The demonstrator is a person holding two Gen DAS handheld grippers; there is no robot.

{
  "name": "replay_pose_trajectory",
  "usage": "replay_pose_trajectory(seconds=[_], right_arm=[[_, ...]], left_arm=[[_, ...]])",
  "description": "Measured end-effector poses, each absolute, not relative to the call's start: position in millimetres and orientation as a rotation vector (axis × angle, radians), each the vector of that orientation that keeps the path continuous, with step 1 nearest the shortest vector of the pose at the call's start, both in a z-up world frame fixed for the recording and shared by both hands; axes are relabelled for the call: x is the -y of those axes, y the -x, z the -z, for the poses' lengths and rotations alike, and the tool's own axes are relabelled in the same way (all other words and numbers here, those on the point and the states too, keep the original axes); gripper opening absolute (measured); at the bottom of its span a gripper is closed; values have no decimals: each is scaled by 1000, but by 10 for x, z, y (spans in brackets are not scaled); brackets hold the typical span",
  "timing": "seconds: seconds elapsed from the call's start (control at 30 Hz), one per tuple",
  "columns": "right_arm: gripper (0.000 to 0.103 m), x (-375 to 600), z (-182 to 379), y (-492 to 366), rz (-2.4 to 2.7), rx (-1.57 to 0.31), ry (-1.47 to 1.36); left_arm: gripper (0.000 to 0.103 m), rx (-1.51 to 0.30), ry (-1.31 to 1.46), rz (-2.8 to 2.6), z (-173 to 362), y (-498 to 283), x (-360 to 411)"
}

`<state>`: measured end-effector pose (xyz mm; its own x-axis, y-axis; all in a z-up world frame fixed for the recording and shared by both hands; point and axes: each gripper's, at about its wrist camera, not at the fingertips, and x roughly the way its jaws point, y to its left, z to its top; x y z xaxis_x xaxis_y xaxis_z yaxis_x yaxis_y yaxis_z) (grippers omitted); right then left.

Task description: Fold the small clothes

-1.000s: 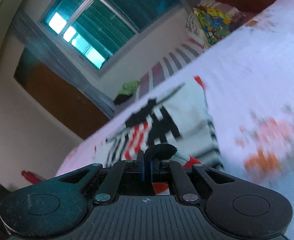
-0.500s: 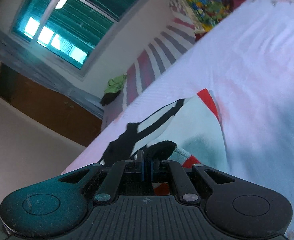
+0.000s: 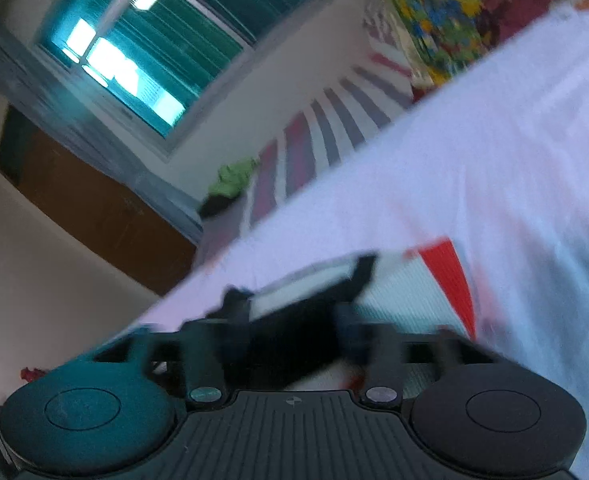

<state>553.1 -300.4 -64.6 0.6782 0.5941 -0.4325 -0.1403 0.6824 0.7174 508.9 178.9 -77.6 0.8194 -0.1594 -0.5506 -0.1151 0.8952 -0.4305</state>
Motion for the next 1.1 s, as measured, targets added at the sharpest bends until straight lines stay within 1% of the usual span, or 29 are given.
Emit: replay_pose_trajectory(seconds=[0.03,0.07,0.1,0.13,0.2,0.27,0.3,0.33,0.37,0.4,0.43,0.47,0.5,0.53,0.57,0.6,0.63,0.8,0.87,0.93,1.03,1.1], right_arm=[[66,3012,589,-5519,-451,-691,-693],[66,3048,527,-5493,-465,-655,-689],[66,3052,486,-5478,-469,-639,-675],[66,3046,435,-5470,-465,-635,-627],[64,2956,392,-5473,-469,-656,-492],[58,2822,434,-5520,-478,-700,-389],[52,2745,461,-5538,-479,-718,-337],[49,2671,488,-5553,-485,-731,-288],[48,2585,524,-5572,-486,-753,-230],[46,2483,594,-5586,-478,-773,-177],[42,2402,655,-5603,-461,-786,-112],[40,2317,683,-5594,-452,-787,-52],[35,2247,750,-5576,-452,-780,-18],[21,2183,782,-5551,-452,-770,25],[15,2141,797,-5532,-443,-760,56],[2,2121,820,-5513,-446,-752,61],[3,2100,867,-5525,-446,-747,52],[3,2179,782,-5420,-382,-605,-7],[3,2193,765,-5420,-371,-570,-11],[2,2169,816,-5495,-341,-593,4],[3,2095,1082,-5696,-309,-724,18],[3,2074,1072,-5696,-295,-720,24]], left_arm=[[70,-620,432,22,746,-5107,-1782],[59,-625,397,31,717,-5115,-1773],[56,-642,367,50,705,-5128,-1775],[54,-669,339,65,703,-5148,-1768],[53,-711,274,72,720,-5193,-1732],[50,-762,225,81,779,-5261,-1695],[49,-782,213,87,810,-5294,-1673],[47,-798,197,93,842,-5326,-1640],[46,-805,181,91,866,-5344,-1625],[46,-812,170,87,882,-5356,-1628],[42,-813,156,79,892,-5354,-1607],[30,-810,144,71,898,-5346,-1592],[25,-805,134,59,903,-5342,-1588],[16,-796,129,53,903,-5321,-1581],[8,-778,120,39,901,-5292,-1572],[7,-761,120,24,906,-5263,-1565],[4,-734,119,10,912,-5213,-1541],[4,-574,137,-7,747,-5048,-1515],[4,-539,139,-17,669,-5055,-1530],[4,-562,143,-33,693,-5146,-1556],[4,-687,105,-82,939,-5326,-1544],[7,-696,81,-99,925,-5372,-1508]])
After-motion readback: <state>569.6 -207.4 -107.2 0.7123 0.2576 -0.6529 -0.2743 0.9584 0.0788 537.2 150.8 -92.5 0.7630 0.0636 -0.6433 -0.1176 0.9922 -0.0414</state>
